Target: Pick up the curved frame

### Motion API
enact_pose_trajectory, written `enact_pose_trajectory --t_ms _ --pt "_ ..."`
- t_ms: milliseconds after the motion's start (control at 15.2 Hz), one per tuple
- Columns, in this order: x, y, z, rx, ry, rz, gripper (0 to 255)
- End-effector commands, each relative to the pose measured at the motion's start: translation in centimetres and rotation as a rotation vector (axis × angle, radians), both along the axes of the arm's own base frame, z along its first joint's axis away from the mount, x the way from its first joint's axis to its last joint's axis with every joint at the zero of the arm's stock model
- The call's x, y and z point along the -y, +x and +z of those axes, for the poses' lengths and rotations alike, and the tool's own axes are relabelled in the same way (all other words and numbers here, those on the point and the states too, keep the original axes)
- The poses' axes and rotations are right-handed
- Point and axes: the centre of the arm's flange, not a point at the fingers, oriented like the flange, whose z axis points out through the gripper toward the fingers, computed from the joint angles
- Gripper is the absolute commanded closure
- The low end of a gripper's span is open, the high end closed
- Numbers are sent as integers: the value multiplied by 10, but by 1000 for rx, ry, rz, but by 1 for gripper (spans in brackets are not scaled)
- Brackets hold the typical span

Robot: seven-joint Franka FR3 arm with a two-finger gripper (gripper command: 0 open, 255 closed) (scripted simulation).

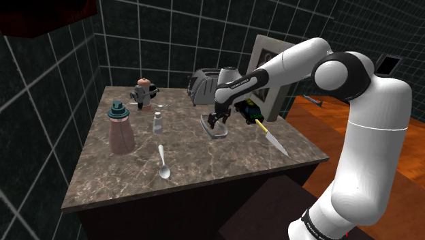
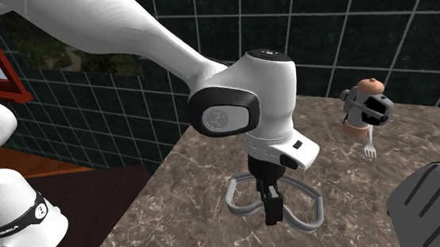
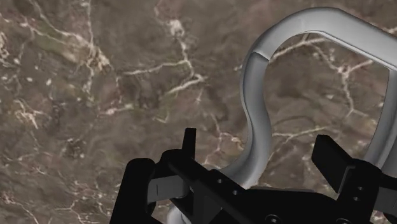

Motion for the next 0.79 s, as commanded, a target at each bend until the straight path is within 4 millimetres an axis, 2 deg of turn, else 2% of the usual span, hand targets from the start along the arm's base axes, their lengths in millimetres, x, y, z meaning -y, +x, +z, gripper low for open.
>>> enact_pose_trajectory --t_ms 0,66,132,726 --pt "0 0 -10 0 0 0 0" --pt "0 0 -10 0 0 0 0" --pt "1 -1 -10 0 0 0 255" --pt "0 0 -10 0 0 0 255"
